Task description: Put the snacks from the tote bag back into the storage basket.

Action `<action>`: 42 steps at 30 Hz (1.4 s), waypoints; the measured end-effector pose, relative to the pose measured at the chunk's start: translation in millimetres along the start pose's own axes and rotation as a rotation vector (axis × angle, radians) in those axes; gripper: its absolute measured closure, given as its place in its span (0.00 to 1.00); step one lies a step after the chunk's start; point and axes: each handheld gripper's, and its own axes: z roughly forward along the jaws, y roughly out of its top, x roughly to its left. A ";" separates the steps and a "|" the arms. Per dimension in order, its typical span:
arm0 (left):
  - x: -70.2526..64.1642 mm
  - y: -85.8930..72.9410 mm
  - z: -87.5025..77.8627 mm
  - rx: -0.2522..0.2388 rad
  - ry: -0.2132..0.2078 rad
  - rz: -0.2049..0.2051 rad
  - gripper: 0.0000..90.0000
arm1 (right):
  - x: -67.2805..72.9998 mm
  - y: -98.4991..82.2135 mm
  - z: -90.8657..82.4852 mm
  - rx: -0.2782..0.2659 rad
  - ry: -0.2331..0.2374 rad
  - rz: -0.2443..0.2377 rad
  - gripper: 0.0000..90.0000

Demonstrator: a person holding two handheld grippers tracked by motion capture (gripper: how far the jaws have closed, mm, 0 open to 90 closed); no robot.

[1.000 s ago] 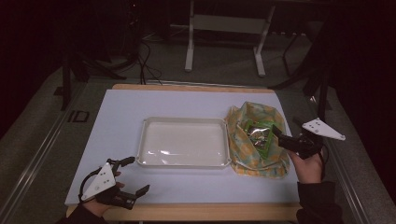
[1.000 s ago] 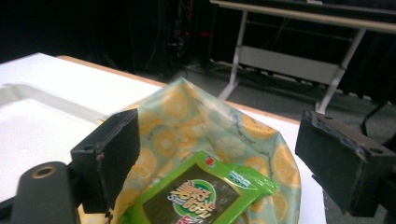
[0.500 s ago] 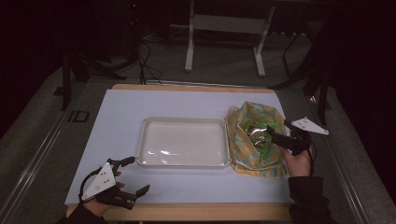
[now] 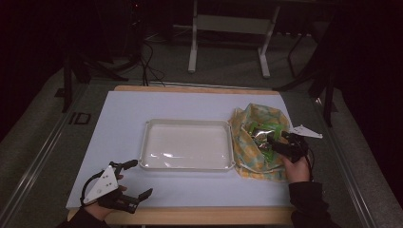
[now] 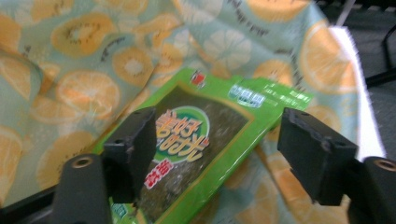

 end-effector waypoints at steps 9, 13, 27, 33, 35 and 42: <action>0.0 -0.1 0.3 0.002 -0.001 0.000 0.01 | -1.6 -15.3 13.0 0.071 0.029 0.046 0.35; 0.1 -0.2 0.5 0.005 -0.002 0.002 0.01 | -0.2 -16.6 18.7 0.104 0.055 0.046 0.39; 0.4 -0.3 1.0 0.010 -0.001 0.000 0.01 | 0.9 -7.2 32.8 0.247 0.108 0.045 0.74; 0.5 -0.3 0.9 0.009 0.000 0.000 0.01 | 5.4 -2.2 36.7 0.275 0.103 0.037 0.97; 0.6 -0.3 0.7 0.008 -0.001 0.000 0.01 | 6.2 -1.8 36.2 0.269 0.101 0.042 0.98; 0.6 -0.2 0.1 0.003 0.001 -0.001 0.01 | 8.8 3.4 26.7 0.220 0.096 0.053 1.00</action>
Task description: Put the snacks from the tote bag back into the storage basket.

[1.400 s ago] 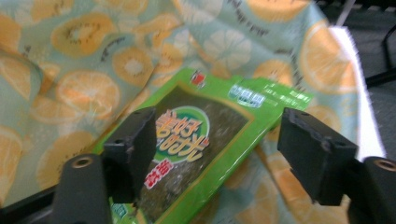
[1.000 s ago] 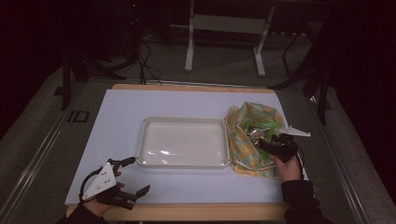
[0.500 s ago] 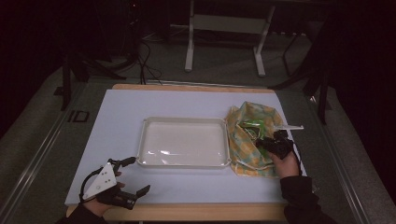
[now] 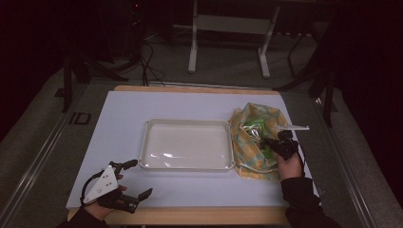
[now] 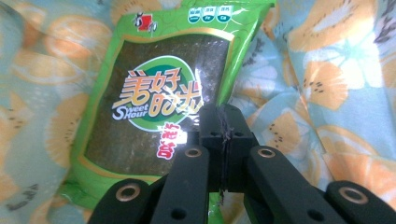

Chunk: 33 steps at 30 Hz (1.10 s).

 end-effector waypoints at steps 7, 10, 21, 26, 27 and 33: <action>-0.1 0.0 -0.1 0.001 0.001 0.000 0.01 | 3.3 1.5 -18.6 -0.063 -0.005 -0.019 1.00; -0.2 0.1 0.0 0.002 -0.001 0.002 0.01 | 3.2 0.1 -25.9 -0.086 0.000 -0.016 1.00; -0.2 0.2 0.3 0.002 -0.001 0.001 0.01 | 3.4 0.3 -55.4 -0.176 -0.015 -0.011 1.00; -0.3 0.2 0.3 0.002 0.000 0.002 0.01 | 0.5 4.1 -66.6 -0.208 -0.029 0.002 1.00; -0.2 0.2 0.3 0.002 0.000 0.001 0.01 | -0.5 4.6 -69.1 -0.218 -0.030 0.008 1.00; -0.4 0.1 1.0 0.006 0.000 0.002 0.01 | -2.8 9.3 -84.1 -0.256 -0.051 0.019 1.00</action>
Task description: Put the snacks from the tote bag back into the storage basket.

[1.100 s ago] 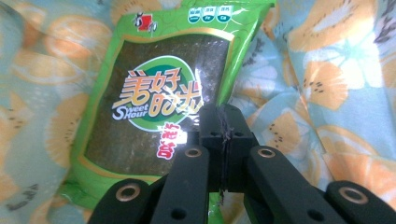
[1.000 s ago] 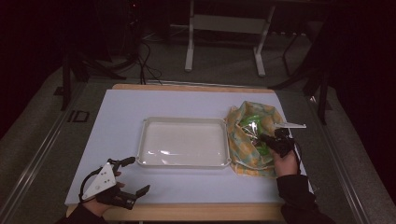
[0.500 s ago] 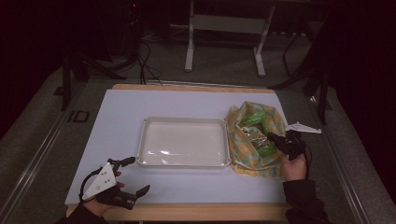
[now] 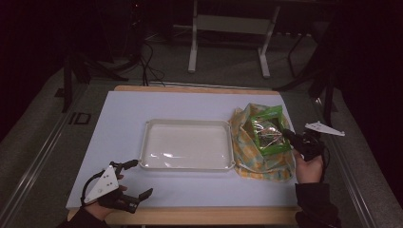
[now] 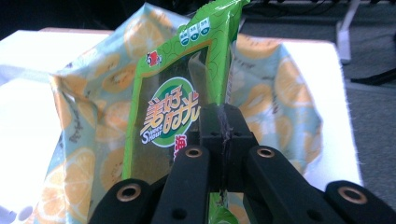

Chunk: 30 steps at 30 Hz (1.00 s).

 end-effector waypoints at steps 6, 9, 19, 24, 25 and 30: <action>-0.1 0.0 0.0 -0.001 0.000 -0.001 0.01 | -2.1 8.4 -9.9 -0.029 -0.012 0.013 1.00; 0.0 0.0 0.0 0.000 0.000 -0.001 0.01 | -1.0 12.7 -14.4 -0.042 -0.013 0.024 1.00; 0.0 0.1 0.0 -0.002 0.000 -0.003 0.01 | 9.0 30.4 -27.5 -0.085 -0.015 0.025 1.00; -0.1 0.1 0.0 -0.002 0.001 -0.003 0.01 | 16.8 39.4 -32.7 -0.118 0.011 0.038 1.00; -0.2 0.1 -0.1 -0.002 0.002 -0.002 0.01 | 19.7 41.0 -33.1 -0.120 0.013 0.033 1.00; -0.4 0.1 -0.2 -0.002 0.003 0.000 0.01 | 31.3 47.5 -34.5 -0.126 0.031 0.027 1.00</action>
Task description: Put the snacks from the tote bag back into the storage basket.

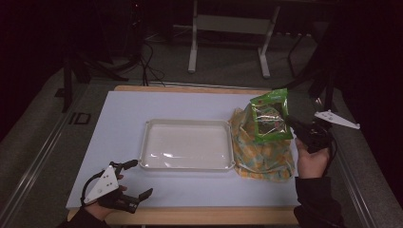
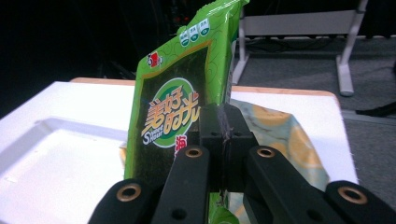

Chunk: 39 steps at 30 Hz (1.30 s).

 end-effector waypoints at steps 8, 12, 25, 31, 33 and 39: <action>-0.4 0.0 -0.1 0.002 0.001 0.002 0.01 | 23.9 2.8 7.9 -0.017 0.048 0.020 1.00; -0.2 0.1 0.0 -0.001 -0.001 -0.001 0.01 | 36.3 0.1 16.1 -0.015 0.074 0.048 1.00; -0.3 0.1 -0.5 -0.003 -0.004 0.002 0.01 | 81.0 -15.3 49.2 0.016 0.130 0.055 1.00; -0.2 0.0 -0.3 -0.002 -0.004 0.002 0.01 | 91.6 -19.6 57.8 0.015 0.156 0.084 1.00; -0.1 0.1 -0.5 -0.003 -0.005 0.001 0.01 | 98.1 -20.3 60.6 0.006 0.156 0.081 1.00; -0.1 0.1 -0.4 -0.003 -0.006 0.002 0.01 | 111.4 -27.0 67.5 -0.003 0.191 0.126 1.00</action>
